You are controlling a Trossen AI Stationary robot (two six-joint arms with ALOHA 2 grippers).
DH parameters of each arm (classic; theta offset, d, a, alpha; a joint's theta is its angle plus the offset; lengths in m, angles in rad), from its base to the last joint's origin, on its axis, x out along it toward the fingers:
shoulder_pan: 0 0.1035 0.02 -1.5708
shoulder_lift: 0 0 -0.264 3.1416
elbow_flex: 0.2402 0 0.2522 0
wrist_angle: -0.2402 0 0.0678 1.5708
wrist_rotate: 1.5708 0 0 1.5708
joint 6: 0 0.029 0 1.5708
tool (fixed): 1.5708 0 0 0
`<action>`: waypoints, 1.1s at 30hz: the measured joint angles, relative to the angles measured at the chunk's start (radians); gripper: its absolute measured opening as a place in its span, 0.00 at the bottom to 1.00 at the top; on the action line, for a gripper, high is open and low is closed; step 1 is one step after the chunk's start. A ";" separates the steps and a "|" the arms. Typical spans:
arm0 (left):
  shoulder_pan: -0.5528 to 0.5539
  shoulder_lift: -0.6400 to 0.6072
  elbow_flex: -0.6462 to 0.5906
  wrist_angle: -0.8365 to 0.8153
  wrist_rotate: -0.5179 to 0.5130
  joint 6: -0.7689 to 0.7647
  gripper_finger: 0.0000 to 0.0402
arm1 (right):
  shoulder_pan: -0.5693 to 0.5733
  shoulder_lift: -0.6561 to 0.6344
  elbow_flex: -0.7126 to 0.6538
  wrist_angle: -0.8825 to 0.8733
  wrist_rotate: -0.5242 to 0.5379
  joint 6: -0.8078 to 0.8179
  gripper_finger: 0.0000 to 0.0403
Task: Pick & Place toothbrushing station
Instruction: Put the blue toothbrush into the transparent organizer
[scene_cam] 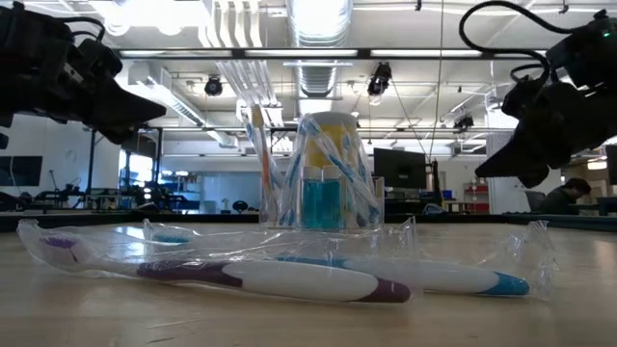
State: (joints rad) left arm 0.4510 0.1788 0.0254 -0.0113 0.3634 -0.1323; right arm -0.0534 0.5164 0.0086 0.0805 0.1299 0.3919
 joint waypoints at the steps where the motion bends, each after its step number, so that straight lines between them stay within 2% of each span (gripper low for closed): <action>1: 0.000 0.001 0.000 0.000 0.000 -0.008 0.02 | 0.010 0.019 0.000 0.011 0.000 0.002 0.02; 9: 0.000 0.001 0.000 0.000 0.001 -0.014 0.02 | 0.109 0.122 0.000 0.263 -0.082 -0.012 0.02; 12: 0.000 0.001 0.000 0.000 0.001 -0.027 0.02 | 0.147 0.152 0.000 0.335 -0.051 0.001 0.02; 15: 0.000 0.001 0.000 0.000 0.002 -0.026 0.02 | 0.194 0.198 0.040 0.363 0.031 0.003 0.02; 20: 0.000 0.000 0.000 0.002 0.006 -0.032 0.02 | 0.266 0.333 0.245 0.253 0.059 -0.010 0.02; 25: 0.000 0.000 0.000 0.002 0.008 -0.066 0.02 | 0.358 0.528 0.492 0.070 0.162 -0.040 0.02; 30: 0.000 0.000 0.000 0.003 0.021 -0.066 0.02 | 0.415 0.730 0.720 -0.167 0.187 0.115 0.02; 33: 0.000 0.000 0.000 0.009 0.060 -0.023 0.02 | 0.461 0.865 0.798 -0.205 0.188 0.188 0.02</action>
State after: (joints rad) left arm 0.4509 0.1787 0.0254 -0.0027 0.4239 -0.1552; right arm 0.4076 1.3816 0.8069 -0.1247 0.3179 0.5794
